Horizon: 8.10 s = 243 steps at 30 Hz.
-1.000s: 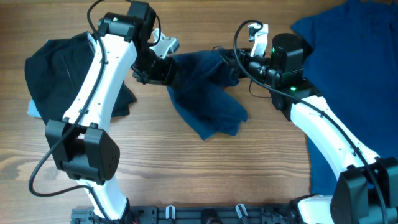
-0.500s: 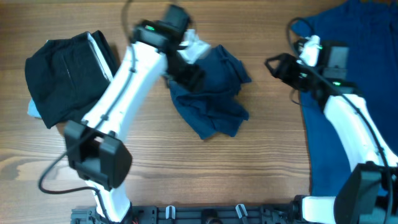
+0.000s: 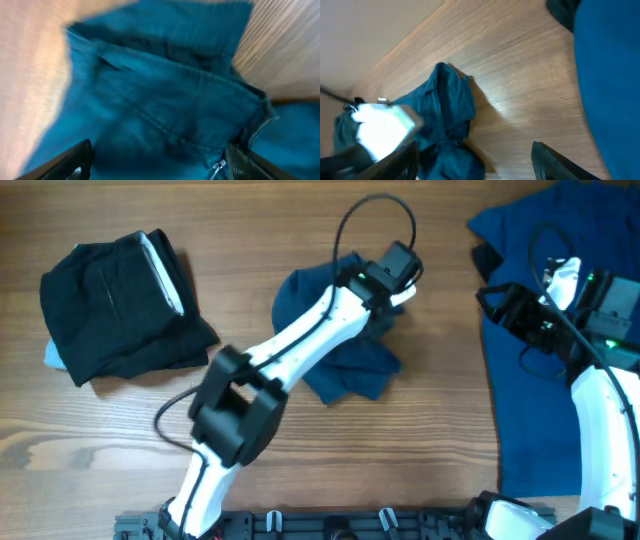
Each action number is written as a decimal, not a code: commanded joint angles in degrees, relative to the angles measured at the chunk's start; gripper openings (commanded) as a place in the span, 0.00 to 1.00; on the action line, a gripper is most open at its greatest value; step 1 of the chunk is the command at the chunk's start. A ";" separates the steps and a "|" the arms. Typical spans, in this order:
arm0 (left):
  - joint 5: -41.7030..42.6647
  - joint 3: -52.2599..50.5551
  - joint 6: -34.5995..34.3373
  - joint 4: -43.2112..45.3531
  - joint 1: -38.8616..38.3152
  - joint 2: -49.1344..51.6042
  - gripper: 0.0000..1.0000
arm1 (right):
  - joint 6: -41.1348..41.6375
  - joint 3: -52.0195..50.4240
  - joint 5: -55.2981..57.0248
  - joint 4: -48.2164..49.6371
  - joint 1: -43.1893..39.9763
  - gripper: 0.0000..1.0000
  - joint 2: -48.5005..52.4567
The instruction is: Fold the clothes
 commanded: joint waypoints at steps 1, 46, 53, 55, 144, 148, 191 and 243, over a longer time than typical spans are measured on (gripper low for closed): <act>-3.15 0.00 1.27 1.31 -0.55 2.64 0.84 | -1.14 0.39 -1.20 -0.87 -0.92 0.73 -1.03; -13.66 -3.82 -39.98 -2.01 16.68 -12.79 0.04 | -2.51 0.37 -1.25 -4.07 -0.90 0.76 -1.03; -2.45 -3.82 -42.49 -4.55 30.16 -12.92 0.04 | -7.61 0.37 -1.81 -8.55 1.88 0.73 -0.92; -0.59 -3.82 -42.49 -4.66 31.67 -12.92 0.04 | -7.65 0.37 -1.81 -8.26 3.65 0.72 -0.92; 13.00 -3.96 -35.15 -19.93 30.51 -28.52 0.04 | -40.26 2.97 32.35 2.86 36.28 0.04 4.63; 13.05 -3.96 -35.17 -25.09 30.49 -27.34 0.04 | -41.18 2.97 32.11 -0.96 36.89 0.04 4.28; 4.63 -0.31 -37.73 0.96 32.22 -5.75 1.00 | -16.00 12.28 14.25 -5.14 18.80 0.63 27.41; 52.00 -7.61 -7.69 -3.08 38.73 10.34 0.49 | -13.75 20.41 -1.57 -21.18 19.67 0.39 14.75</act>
